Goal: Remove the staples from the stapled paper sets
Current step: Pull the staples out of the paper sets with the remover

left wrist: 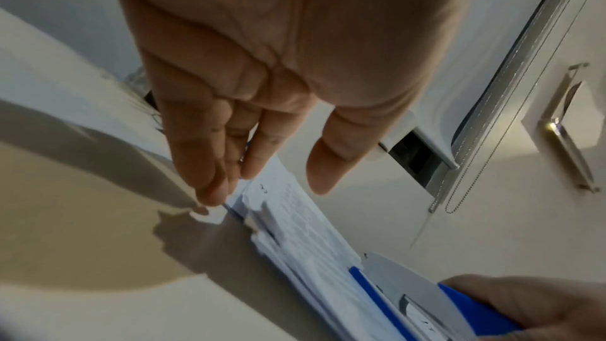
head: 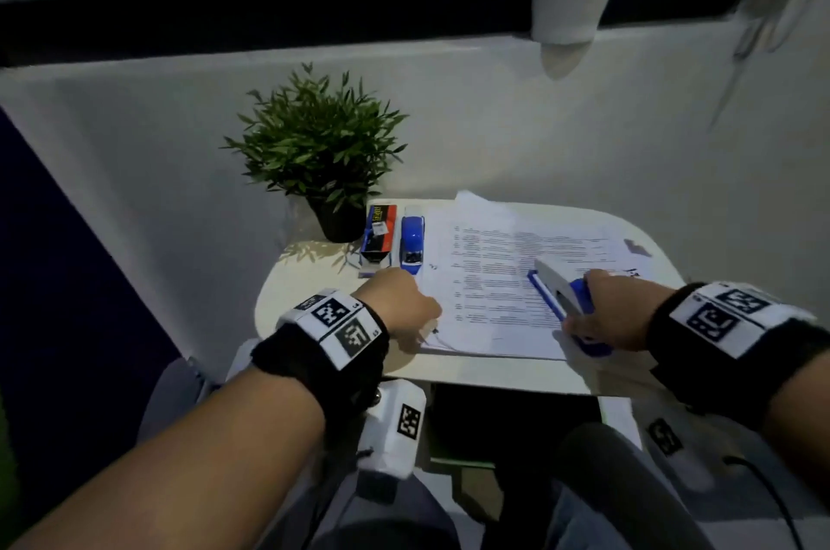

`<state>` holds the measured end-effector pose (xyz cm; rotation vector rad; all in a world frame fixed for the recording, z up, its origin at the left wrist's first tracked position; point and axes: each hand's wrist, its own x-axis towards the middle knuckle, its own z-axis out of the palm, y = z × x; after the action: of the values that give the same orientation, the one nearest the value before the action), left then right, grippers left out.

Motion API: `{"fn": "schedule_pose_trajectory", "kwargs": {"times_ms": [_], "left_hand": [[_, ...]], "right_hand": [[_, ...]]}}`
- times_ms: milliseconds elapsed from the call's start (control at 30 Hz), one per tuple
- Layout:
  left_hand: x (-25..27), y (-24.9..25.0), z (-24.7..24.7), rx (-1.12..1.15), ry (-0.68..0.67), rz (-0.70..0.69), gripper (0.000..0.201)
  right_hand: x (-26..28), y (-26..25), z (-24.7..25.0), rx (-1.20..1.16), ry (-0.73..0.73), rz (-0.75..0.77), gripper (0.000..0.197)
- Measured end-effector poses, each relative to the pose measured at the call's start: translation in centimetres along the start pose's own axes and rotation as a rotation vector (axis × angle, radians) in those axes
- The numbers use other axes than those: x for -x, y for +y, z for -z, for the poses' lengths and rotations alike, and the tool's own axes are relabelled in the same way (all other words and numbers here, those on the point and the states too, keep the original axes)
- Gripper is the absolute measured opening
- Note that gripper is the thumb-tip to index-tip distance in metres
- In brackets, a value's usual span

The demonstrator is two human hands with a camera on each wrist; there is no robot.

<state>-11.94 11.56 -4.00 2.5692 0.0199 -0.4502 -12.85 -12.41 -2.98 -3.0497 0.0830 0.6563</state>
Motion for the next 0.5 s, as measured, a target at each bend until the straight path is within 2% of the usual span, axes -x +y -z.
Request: {"fn": "schedule_pose_trajectory", "kwargs": {"times_ms": [133,333,500], "left_hand": [[-0.3,1.0,-0.8,0.02,-0.002,0.053,0.021],[-0.9,2.5,-0.8,0.181,0.199,0.13,0.021],[-0.6,3.9,-0.5,0.017,0.205,0.113,0.012]], "right_hand": [[0.1,0.2,-0.2,-0.024,0.003,0.036,0.041],[0.0,0.4,-0.4,-0.052,0.04,0.069,0.043],[0.0,1.5,-0.6,-0.126,0.105,0.057,0.036]]}}
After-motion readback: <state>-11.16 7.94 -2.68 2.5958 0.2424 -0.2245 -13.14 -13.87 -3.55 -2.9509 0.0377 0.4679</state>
